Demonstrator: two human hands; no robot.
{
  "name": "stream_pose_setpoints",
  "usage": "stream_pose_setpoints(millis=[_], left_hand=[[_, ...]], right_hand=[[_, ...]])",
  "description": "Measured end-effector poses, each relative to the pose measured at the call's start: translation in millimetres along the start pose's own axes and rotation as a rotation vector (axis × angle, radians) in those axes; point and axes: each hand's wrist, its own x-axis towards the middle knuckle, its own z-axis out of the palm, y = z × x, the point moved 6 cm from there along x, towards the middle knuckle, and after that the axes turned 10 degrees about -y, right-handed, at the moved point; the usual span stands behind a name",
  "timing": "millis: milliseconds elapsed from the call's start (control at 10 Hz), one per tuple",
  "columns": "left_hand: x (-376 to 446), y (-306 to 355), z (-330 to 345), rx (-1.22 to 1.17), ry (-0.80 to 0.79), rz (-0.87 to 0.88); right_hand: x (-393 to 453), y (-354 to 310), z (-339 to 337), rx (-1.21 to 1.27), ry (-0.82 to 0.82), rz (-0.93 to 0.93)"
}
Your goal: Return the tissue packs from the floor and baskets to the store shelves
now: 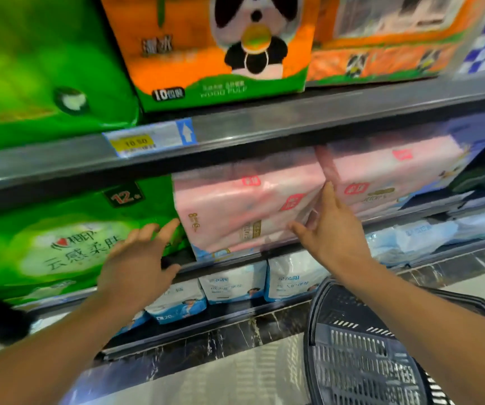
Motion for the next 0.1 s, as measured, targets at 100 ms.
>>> stream_pose_setpoints(millis=[100], left_hand=[[-47.2,13.6,-55.6,0.071,-0.04,0.044]], right_hand=[[-24.3,-31.4,-61.3,-0.168,-0.082,-0.047]])
